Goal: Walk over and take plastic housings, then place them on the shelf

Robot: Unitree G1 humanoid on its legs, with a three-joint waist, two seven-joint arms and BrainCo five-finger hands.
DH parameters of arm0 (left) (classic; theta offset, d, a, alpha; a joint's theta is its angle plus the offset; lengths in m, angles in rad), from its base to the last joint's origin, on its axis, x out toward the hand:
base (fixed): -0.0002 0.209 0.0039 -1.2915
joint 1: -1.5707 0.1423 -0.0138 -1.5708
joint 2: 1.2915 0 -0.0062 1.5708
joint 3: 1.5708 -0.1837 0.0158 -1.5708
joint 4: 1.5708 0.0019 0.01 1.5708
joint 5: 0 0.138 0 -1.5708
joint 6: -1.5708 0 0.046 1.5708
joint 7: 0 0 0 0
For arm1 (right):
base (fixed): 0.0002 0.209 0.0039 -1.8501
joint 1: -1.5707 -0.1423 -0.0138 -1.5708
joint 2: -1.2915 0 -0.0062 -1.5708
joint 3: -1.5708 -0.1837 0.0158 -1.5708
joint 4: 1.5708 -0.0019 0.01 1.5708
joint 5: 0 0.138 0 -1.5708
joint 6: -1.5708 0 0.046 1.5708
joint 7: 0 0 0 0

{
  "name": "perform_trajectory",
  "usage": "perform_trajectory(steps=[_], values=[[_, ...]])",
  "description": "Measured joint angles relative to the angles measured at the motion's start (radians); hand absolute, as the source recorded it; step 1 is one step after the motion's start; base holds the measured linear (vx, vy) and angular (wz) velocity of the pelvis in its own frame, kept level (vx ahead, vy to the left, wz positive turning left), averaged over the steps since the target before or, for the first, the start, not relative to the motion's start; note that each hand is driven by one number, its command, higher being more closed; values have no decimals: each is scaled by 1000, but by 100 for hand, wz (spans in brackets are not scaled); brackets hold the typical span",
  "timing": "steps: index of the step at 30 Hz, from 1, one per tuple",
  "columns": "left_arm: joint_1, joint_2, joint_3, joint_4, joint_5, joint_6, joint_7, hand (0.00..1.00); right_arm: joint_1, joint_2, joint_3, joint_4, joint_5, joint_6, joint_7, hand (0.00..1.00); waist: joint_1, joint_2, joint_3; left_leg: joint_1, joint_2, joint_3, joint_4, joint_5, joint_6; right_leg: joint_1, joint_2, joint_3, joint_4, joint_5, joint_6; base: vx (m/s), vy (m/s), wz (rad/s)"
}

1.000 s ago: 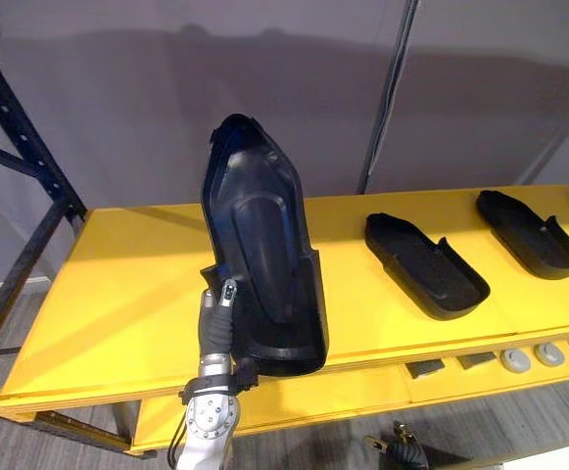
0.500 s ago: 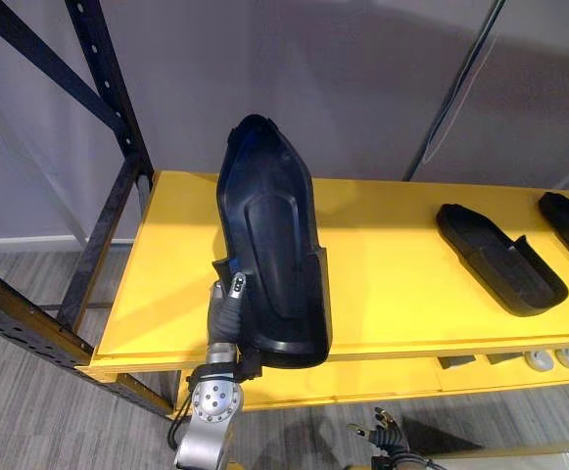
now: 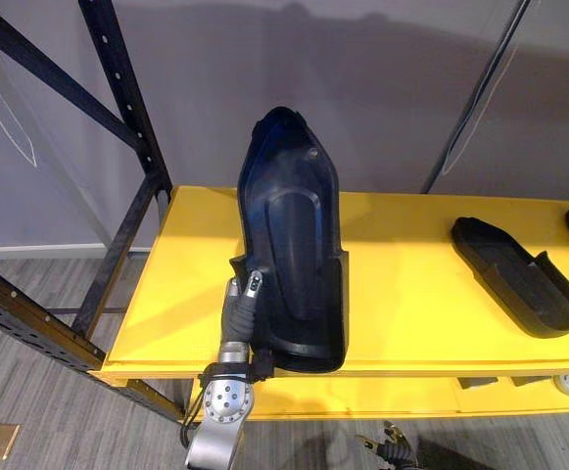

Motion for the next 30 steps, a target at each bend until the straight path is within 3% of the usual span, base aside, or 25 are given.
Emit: perform_trajectory(steps=[4, 7, 11, 17, 30], values=[[0, 0, 21, 6, 22, 19, 0, 100, 2, 0, 0, 12, -6, 0, 2, 0, -1, -4, -10, 13, -8, 10, -44, 32, 7, 8, 0, 23, -46, 40, -3, -98, 31, -9], [-28, 10, 65, 84, 25, 40, 8, 100, -1, -1, 1, 29, -18, 1, 7, 0, -3, -7, -18, 37, -27, 24, -131, 93, 11, 12, -7, 23, -98, 70, -5, -142, 7, -9], [-101, 31, 144, 245, 25, 92, 31, 100, -10, -17, -1, 54, -18, 8, 15, 0, -38, 5, -29, 80, -54, 24, -277, 186, 10, -4, -14, 20, -130, 75, 0, -181, 12, 2], [-217, 72, 210, 371, 14, 146, 68, 100, -15, -27, -3, 54, -19, 22, 15, 0, -61, 4, -33, 75, -56, 6, -284, 191, 0, -8, -6, 28, -142, 77, 7, -133, 19, -3], [-415, 131, 274, 576, 15, 194, 93, 100, -53, -25, -41, 97, -39, 31, 29, 0, -105, -4, -40, 58, -65, 3, -278, 193, 6, -5, -2, 79, -198, 112, -4, 64, 15, -5]])
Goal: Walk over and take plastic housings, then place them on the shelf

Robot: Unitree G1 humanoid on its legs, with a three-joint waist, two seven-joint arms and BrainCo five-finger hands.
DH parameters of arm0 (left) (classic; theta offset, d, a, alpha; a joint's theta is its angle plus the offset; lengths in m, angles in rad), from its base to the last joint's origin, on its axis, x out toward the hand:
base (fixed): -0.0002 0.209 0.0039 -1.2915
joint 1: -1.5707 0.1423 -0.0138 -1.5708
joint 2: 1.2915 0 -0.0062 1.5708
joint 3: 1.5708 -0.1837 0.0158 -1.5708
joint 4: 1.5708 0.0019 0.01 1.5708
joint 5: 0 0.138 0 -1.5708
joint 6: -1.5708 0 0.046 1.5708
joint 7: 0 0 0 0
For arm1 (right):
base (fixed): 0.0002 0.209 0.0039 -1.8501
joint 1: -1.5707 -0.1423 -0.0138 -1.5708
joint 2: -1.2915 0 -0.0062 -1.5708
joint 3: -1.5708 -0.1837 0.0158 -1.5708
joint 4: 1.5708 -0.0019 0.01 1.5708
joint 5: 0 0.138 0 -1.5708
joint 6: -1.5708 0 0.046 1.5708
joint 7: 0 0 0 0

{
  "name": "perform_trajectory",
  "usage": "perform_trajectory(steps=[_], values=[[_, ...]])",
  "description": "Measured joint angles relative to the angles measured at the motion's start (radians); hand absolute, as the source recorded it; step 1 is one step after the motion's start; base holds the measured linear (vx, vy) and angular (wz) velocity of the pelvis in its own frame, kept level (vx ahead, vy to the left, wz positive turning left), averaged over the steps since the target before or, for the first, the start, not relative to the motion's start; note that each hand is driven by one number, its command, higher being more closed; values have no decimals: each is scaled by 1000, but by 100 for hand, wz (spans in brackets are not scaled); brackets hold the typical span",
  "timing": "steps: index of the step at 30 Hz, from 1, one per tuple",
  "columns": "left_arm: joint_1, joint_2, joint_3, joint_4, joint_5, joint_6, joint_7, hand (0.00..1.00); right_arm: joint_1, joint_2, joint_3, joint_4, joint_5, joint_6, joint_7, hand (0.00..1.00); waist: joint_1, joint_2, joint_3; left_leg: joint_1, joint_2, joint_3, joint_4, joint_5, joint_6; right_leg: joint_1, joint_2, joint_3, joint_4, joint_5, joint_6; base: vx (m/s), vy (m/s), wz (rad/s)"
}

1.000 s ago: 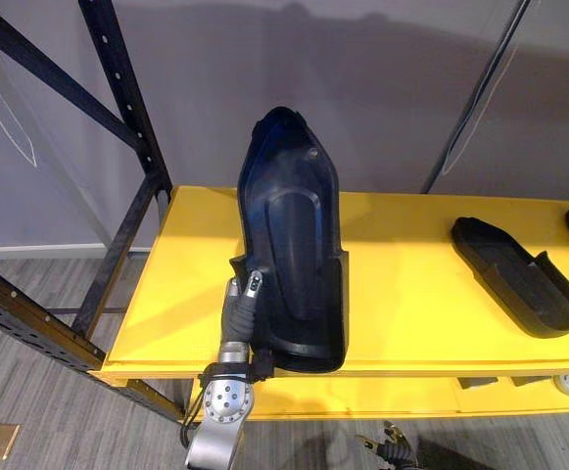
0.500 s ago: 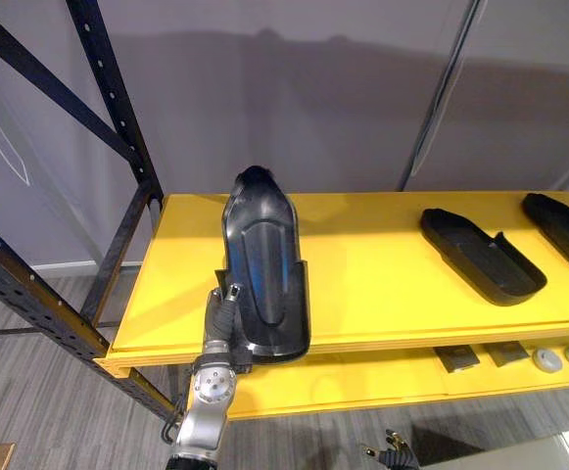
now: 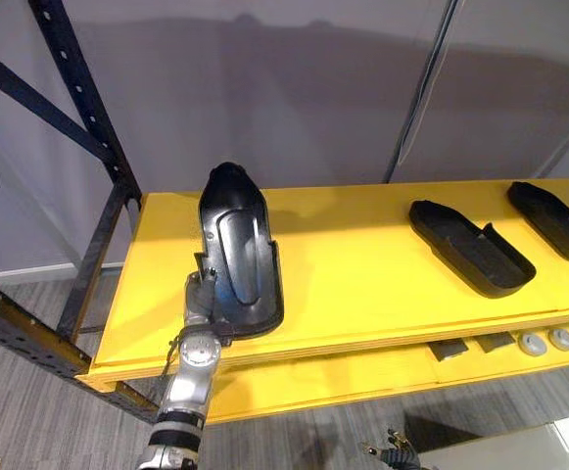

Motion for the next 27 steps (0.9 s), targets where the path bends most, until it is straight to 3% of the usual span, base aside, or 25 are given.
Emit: perform_trajectory(steps=[12, 17, 18, 27], values=[[-88, -9, 53, 121, 9, 21, -14, 100, 10, -19, 0, 0, 0, 0, 2, 0, -24, -14, 6, 7, -2, 1, -3, -26, -5, -3, -3, 34, -30, 33, -1, -41, 23, -10], [-118, -8, 71, 168, -18, 20, 14, 100, 20, -26, -2, 0, -1, 5, 2, 0, -30, -16, 7, 6, -5, 5, -5, -26, -4, -3, -5, 44, -39, 28, 1, -21, 21, -4], [-129, -8, 72, 182, -24, 16, 24, 0, 23, -27, -3, 1, -1, 8, 2, 0, -30, -16, 7, 6, -5, 6, -4, -25, -5, -3, -5, 45, -39, 29, 1, 0, 0, 0], [-219, 13, 81, 264, -76, -5, 41, 0, 17, -28, -2, 14, -1, 9, 4, 0, -41, -19, 9, 11, -2, 20, 0, -29, -2, -2, -1, 56, -46, 34, 0, 48, 10, -6]])
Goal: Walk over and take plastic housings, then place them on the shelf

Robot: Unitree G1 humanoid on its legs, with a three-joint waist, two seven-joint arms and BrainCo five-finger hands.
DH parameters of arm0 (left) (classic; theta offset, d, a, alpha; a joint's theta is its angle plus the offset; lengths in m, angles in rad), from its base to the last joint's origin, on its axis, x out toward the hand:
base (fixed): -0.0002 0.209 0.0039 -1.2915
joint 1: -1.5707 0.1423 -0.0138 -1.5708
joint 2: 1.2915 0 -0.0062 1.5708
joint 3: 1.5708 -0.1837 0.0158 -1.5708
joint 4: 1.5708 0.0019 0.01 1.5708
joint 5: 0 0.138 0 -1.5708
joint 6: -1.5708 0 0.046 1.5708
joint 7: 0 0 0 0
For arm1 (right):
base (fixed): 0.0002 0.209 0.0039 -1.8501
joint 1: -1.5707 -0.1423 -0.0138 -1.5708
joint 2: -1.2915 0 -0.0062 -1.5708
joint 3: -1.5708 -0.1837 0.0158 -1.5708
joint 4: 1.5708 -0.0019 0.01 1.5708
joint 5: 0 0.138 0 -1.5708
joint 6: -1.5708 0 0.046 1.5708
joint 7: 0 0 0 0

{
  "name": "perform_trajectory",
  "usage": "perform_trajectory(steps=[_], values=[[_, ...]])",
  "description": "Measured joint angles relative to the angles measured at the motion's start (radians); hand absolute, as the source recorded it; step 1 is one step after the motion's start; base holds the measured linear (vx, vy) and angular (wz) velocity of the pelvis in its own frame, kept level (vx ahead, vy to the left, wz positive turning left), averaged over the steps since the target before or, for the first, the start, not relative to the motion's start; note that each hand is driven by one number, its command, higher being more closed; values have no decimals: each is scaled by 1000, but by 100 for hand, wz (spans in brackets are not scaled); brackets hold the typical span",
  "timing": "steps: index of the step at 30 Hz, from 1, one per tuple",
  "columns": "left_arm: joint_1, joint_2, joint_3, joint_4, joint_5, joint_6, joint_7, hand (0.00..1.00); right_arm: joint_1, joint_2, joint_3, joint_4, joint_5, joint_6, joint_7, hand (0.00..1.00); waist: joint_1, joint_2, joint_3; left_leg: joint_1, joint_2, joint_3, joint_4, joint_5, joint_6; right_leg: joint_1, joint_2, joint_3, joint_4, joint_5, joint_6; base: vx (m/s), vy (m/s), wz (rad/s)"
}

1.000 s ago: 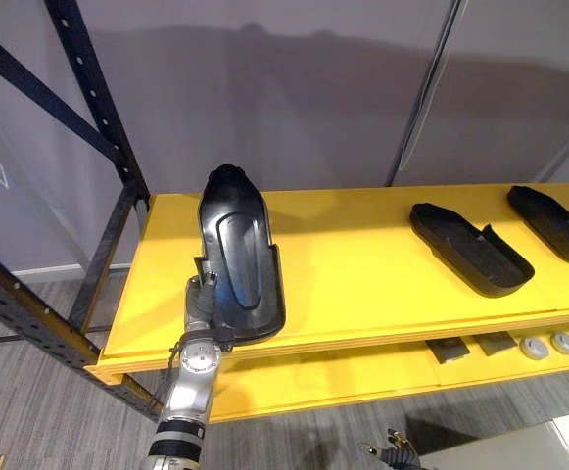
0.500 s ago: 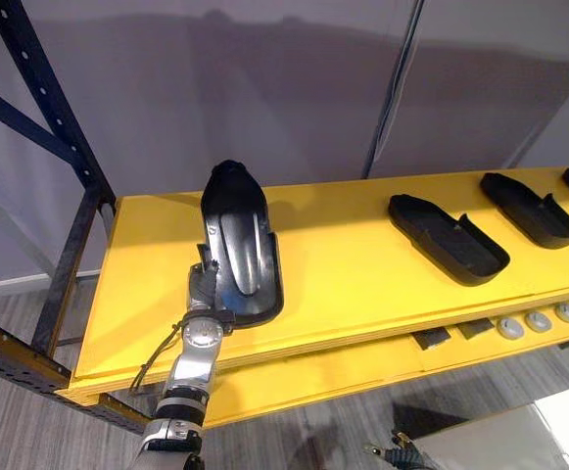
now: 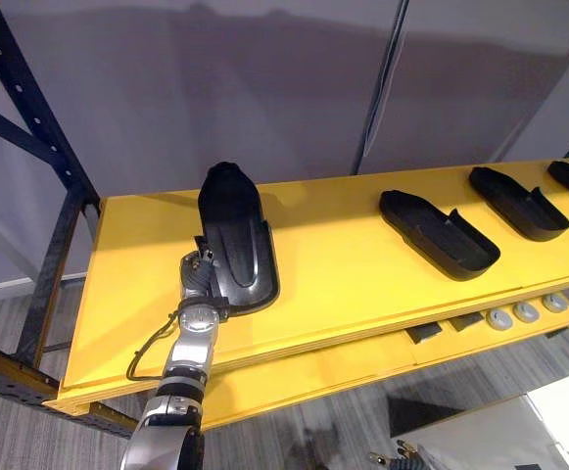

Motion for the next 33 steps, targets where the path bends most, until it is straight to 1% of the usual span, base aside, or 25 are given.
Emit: perform_trajectory(steps=[4, 9, 12, 16, 20, 23, 25, 30, 33], values=[[-28, 0, 2, 14, -16, -2, 5, 0, -6, 2, 1, 1, 0, 0, 1, 0, -3, -5, 12, 5, 0, 0, 0, -1, 0, 8, 0, 0, -8, 1, 0, 8, 3, -1], [-33, -1, 13, 12, -63, -5, 11, 0, -10, 6, 2, 1, -1, 0, 1, 0, -17, -10, 16, 12, 0, 0, 0, -5, 0, 17, -1, 0, -11, 1, -1, 0, 0, 0], [-33, -3, 12, 7, -86, -13, 27, 0, -12, 8, 2, 2, -1, 0, 0, 0, -18, -14, 19, 13, 0, 0, 0, -5, 0, 17, -1, 0, -11, 1, 0, 0, 0, 0], [-18, -19, 12, -35, -145, -25, 54, 0, -13, 7, 2, 3, -1, 0, 0, 0, -18, -15, 21, 13, 0, -2, 0, -5, 0, 19, -1, -2, -13, 1, -1, 3, 3, 1], [36, -56, 11, -145, -202, -40, 72, 0, -16, 7, 2, 2, -19, 0, 0, 0, -17, -14, 34, 13, 0, -10, 0, -5, 0, 23, -1, -8, -14, 1, -1, 5, 7, 5], [76, -81, 11, -230, -202, -42, 85, 0, -15, 7, 2, 2, -20, 0, -3, 0, -14, -13, 35, 12, 0, -13, 0, -5, 1, 24, -1, -10, -14, 1, -1, 2, 3, 1], [90, -83, 8, -283, -200, -42, 91, 0, -14, 7, 2, 2, -20, 0, -3, 0, -12, -13, 35, 12, 0, -15, 0, -5, 1, 25, -1, -12, -14, 1, -1, 2, 10, 3], [111, -90, -10, -476, -151, -50, 97, 0, -7, 3, 2, 5, -20, 0, -4, 0, 7, -12, 36, 12, 0, -18, 0, -2, 4, 30, -2, -9, -3, 0, 0, -5, 9, 2], [112, -94, -31, -570, -118, -73, 85, 0, -5, -2, 3, 16, -20, -1, -3, 0, 15, -11, 36, 15, -1, -22, 0, -1, 5, 27, -1, -6, 14, -5, 6, -16, 14, 3]])
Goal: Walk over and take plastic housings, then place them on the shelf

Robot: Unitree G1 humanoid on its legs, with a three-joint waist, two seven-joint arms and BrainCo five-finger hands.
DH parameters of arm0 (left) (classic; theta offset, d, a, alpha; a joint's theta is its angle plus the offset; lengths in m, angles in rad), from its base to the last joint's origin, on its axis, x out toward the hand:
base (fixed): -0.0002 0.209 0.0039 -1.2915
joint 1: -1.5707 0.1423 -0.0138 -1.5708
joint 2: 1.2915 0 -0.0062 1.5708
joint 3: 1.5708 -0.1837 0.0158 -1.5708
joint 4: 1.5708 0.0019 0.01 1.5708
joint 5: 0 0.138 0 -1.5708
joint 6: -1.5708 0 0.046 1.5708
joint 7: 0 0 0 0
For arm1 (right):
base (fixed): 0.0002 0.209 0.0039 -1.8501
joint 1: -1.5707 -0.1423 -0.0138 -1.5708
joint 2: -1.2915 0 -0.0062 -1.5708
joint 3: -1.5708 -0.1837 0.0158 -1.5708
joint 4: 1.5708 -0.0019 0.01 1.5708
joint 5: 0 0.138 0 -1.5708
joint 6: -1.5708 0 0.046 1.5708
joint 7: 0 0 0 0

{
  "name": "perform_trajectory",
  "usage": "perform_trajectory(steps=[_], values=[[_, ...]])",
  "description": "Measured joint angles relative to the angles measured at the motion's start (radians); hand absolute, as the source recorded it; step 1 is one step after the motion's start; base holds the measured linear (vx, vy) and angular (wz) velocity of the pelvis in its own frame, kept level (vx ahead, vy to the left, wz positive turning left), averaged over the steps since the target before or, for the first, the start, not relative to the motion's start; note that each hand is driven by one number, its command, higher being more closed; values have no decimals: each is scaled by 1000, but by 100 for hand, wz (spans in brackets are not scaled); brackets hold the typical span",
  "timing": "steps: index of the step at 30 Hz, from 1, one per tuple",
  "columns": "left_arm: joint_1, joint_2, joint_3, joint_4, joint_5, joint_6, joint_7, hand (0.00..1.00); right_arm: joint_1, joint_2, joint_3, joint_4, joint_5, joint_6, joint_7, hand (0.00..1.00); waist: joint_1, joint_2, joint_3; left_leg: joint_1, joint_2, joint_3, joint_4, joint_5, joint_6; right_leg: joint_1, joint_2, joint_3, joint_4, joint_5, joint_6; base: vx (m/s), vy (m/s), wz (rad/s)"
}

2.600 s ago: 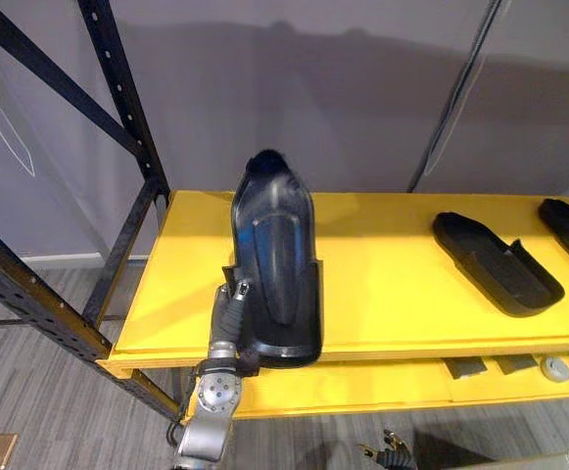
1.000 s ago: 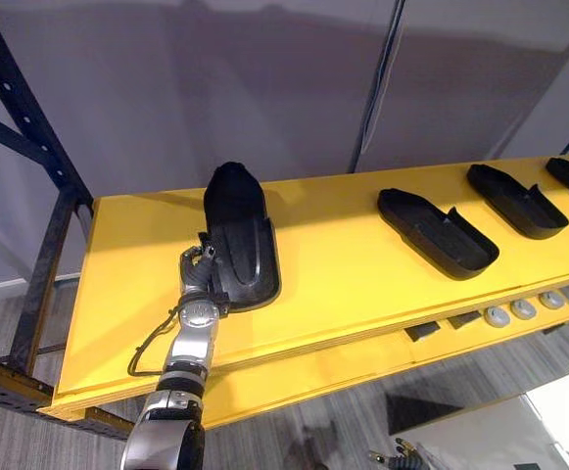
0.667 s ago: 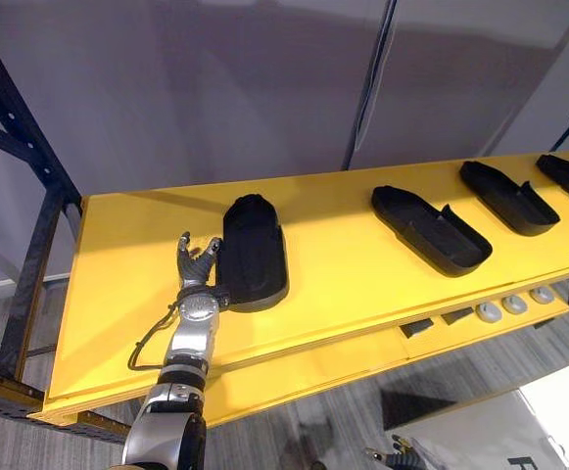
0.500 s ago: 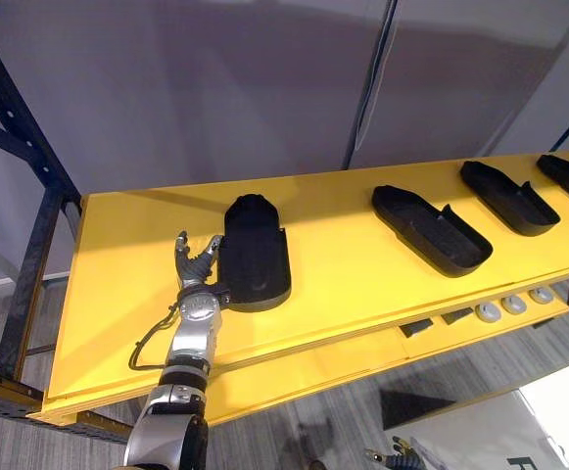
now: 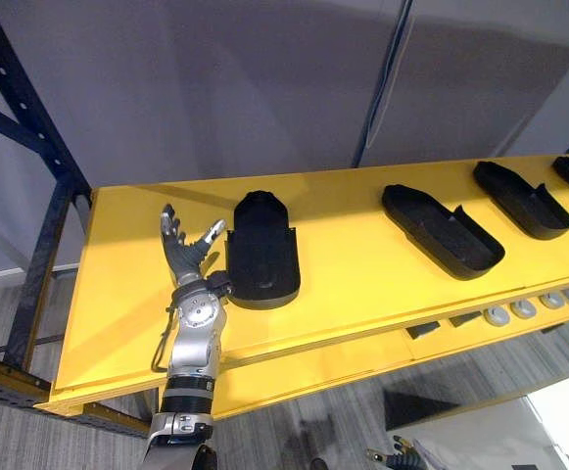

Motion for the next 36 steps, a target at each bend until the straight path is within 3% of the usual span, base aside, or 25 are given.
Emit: perform_trajectory(steps=[7, 8, 15, 23, 36], values=[[147, -2, -151, -201, 92, -21, -103, 0, 30, -15, 3, 5, 0, -2, 6, 0, 22, 14, 5, 1, -3, -4, 0, 3, 3, -12, -1, 2, 35, -16, 15, 0, 0, 0], [184, 1, -181, -230, 111, -30, -119, 100, 34, -17, 4, 5, 0, -2, 6, 0, 23, 17, 5, 1, -3, -5, 0, 4, 3, -14, 0, 2, 38, -17, 16, 0, 0, 0], [438, 16, -364, -293, 196, -93, -230, 100, 46, -28, 24, 16, 0, -19, 6, 0, 41, 32, -4, -1, -3, 2, 0, 6, 3, -23, 1, 3, 45, -18, 18, 2, 12, -1], [525, 38, -423, -144, 204, -98, -304, 100, 58, -41, 53, 13, 0, -19, -1, 0, 61, 44, -17, -1, -1, 3, -1, 12, 3, -30, 2, -2, 45, -18, 18, 0, 0, 0], [371, 50, -421, 119, 295, -80, -269, 100, 57, -47, 63, 13, 0, -19, -16, 0, 43, 43, -33, -10, -1, 1, 0, 12, 3, -30, -1, -10, 22, -15, 15, 0, 0, 0]])
